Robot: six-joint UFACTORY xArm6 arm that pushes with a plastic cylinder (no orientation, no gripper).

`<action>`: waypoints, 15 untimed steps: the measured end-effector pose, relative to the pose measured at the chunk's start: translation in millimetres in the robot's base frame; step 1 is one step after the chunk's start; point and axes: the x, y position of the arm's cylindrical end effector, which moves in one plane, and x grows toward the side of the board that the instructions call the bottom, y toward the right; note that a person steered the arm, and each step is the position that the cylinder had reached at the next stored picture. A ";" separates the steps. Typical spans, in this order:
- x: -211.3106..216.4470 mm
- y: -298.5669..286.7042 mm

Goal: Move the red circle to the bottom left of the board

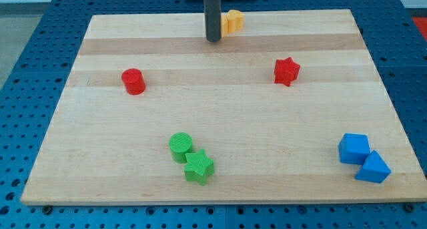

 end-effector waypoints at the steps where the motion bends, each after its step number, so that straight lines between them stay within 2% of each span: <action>1: -0.6 0.0; 4: 86.6 -75.5; 5: 90.9 -110.9; 8: 112.4 -165.3; 13: 197.7 -180.8; 15: 188.6 -203.6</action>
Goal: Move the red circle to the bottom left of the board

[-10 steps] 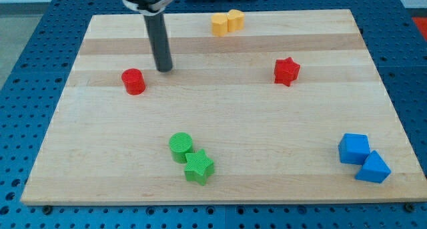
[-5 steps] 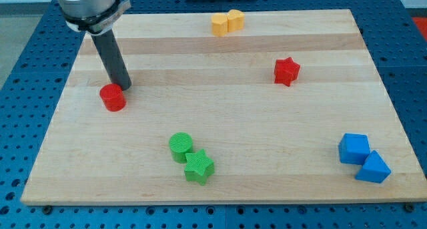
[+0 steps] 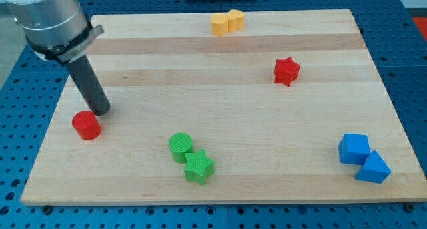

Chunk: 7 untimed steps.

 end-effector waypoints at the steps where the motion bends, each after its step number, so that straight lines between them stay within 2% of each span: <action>1: 9.5 -4.2; 3: 47.8 -5.4; 7: 75.8 1.2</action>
